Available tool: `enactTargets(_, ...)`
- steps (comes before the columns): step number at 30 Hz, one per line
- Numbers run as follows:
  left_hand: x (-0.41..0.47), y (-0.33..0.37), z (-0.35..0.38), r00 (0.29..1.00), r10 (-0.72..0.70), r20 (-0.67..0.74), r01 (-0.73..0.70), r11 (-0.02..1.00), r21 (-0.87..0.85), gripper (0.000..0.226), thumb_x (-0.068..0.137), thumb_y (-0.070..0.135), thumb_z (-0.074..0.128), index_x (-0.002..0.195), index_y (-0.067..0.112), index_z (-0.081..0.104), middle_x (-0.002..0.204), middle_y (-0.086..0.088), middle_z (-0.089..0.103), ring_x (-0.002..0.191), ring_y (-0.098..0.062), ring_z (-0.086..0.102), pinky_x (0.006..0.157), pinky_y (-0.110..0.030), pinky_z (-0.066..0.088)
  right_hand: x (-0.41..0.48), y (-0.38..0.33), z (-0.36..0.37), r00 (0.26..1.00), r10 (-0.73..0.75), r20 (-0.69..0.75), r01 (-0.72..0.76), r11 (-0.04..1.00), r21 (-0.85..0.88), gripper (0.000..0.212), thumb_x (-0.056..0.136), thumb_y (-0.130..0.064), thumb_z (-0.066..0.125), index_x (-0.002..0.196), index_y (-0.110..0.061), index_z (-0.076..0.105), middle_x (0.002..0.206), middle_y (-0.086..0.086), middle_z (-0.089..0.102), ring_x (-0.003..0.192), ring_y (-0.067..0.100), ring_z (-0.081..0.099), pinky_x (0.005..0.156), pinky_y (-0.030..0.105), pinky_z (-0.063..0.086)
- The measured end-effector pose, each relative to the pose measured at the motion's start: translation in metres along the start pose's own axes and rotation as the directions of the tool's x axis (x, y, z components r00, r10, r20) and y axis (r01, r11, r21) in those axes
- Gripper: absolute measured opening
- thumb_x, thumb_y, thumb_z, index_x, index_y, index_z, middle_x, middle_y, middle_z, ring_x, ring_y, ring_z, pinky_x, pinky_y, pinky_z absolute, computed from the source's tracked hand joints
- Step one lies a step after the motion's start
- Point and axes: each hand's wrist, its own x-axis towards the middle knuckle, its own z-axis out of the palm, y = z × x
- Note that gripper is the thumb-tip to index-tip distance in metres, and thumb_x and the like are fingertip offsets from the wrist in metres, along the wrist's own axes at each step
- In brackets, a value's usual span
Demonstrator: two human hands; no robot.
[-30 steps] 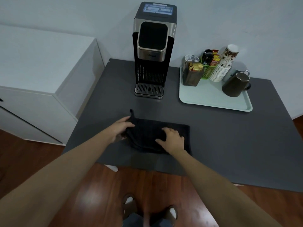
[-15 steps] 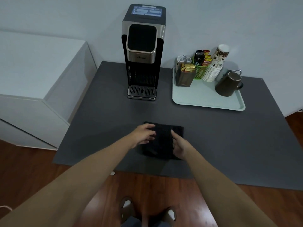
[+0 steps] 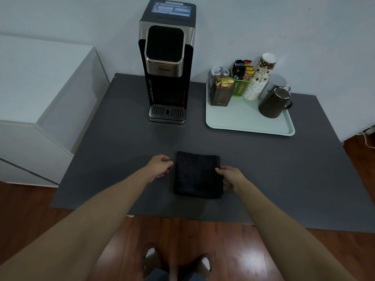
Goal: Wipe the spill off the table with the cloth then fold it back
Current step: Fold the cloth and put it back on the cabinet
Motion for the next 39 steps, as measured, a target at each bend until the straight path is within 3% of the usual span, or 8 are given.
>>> enactTargets(3, 0.009, 0.002, 0.006, 0.995, 0.063, -0.076, -0.055, 0.993, 0.106, 0.033, 0.087, 0.022, 0.058, 0.117, 0.009, 0.056, 0.111, -0.013, 0.065, 0.084, -0.023, 0.064, 0.079, -0.032, 0.053, 0.005, -0.007, 0.001, 0.936, -0.284, -0.21, 0.17, 0.883, -0.438, 0.037, 0.085, -0.016, 0.065, 0.119, -0.005, 0.057, 0.119, 0.018, 0.061, 0.106, 0.032, 0.059, 0.086, 0.038, 0.051)
enactTargets(6, 0.018, 0.007, 0.009, 0.987, 0.086, -0.138, -0.074, 0.993, 0.091, 0.031, 0.084, 0.023, 0.064, 0.11, 0.007, 0.061, 0.116, -0.014, 0.065, 0.106, -0.03, 0.062, 0.097, -0.04, 0.05, 0.008, -0.017, 0.006, 0.839, -0.527, -0.136, 0.274, 0.625, -0.731, 0.043, 0.086, -0.013, 0.059, 0.127, -0.005, 0.049, 0.124, 0.019, 0.054, 0.11, 0.033, 0.054, 0.084, 0.034, 0.047)
enactTargets(13, 0.03, 0.024, 0.023, 0.992, 0.062, -0.11, -0.049, 0.993, 0.111, 0.047, 0.08, 0.026, 0.07, 0.12, 0.004, 0.057, 0.125, -0.015, 0.06, 0.114, -0.03, 0.057, 0.1, -0.037, 0.046, 0.021, -0.021, 0.009, 0.885, -0.461, 0.063, 0.246, 0.349, -0.904, 0.044, 0.087, -0.007, 0.05, 0.13, -0.004, 0.042, 0.134, 0.019, 0.04, 0.124, 0.035, 0.034, 0.101, 0.036, 0.036)
enactTargets(19, 0.025, 0.034, 0.034, 1.0, -0.018, -0.013, 0.018, 1.0, 0.022, 0.055, 0.081, 0.015, 0.068, 0.13, 0.0, 0.048, 0.125, -0.015, 0.059, 0.097, -0.024, 0.057, 0.07, -0.027, 0.048, 0.022, -0.033, 0.011, 0.917, -0.397, 0.044, 0.28, 0.56, -0.78, 0.031, 0.081, -0.004, 0.056, 0.112, -0.004, 0.051, 0.123, 0.019, 0.051, 0.113, 0.033, 0.048, 0.08, 0.03, 0.043)
enactTargets(24, 0.009, 0.037, 0.022, 1.0, 0.01, -0.005, -0.01, 1.0, -0.016, 0.043, 0.084, 0.01, 0.063, 0.125, 0.001, 0.052, 0.117, -0.015, 0.059, 0.102, -0.028, 0.058, 0.071, -0.027, 0.046, 0.011, -0.045, 0.002, 0.942, -0.334, 0.032, 0.309, 0.828, -0.467, 0.041, 0.073, 0.009, 0.063, 0.112, -0.001, 0.057, 0.102, 0.011, 0.055, 0.086, 0.025, 0.055, 0.065, 0.029, 0.046)
enactTargets(29, -0.017, 0.046, -0.01, 0.997, 0.056, 0.054, -0.051, 0.995, -0.09, 0.012, 0.086, 0.006, 0.061, 0.095, 0.012, 0.056, 0.071, -0.003, 0.055, 0.049, -0.007, 0.049, 0.043, -0.015, 0.037, -0.012, -0.066, -0.007, 0.926, -0.35, 0.14, 0.377, 0.873, -0.31, 0.026, 0.072, 0.013, 0.063, 0.091, -0.004, 0.066, 0.067, 0.006, 0.058, 0.053, 0.014, 0.048, 0.04, 0.017, 0.039)
enactTargets(32, -0.03, 0.055, -0.031, 0.995, 0.089, 0.043, -0.082, 0.988, -0.133, 0.013, 0.086, 0.005, 0.061, 0.084, 0.017, 0.057, 0.072, -0.002, 0.055, 0.058, -0.009, 0.046, 0.059, -0.019, 0.039, -0.026, -0.081, -0.002, 0.903, -0.364, 0.229, 0.414, 0.879, -0.238, 0.024, 0.075, 0.014, 0.061, 0.077, -0.01, 0.062, 0.07, 0.01, 0.058, 0.054, 0.016, 0.045, 0.047, 0.024, 0.035)
enactTargets(39, -0.067, 0.068, -0.083, 0.974, 0.181, -0.137, -0.201, 0.967, -0.154, 0.023, 0.083, -0.001, 0.061, 0.074, 0.019, 0.055, 0.069, -0.002, 0.052, 0.059, -0.009, 0.039, 0.05, -0.02, 0.029, -0.055, -0.115, 0.036, 0.827, -0.444, 0.343, 0.535, 0.809, -0.243, 0.027, 0.078, 0.009, 0.06, 0.073, -0.018, 0.06, 0.09, 0.011, 0.06, 0.083, 0.022, 0.053, 0.061, 0.026, 0.042)
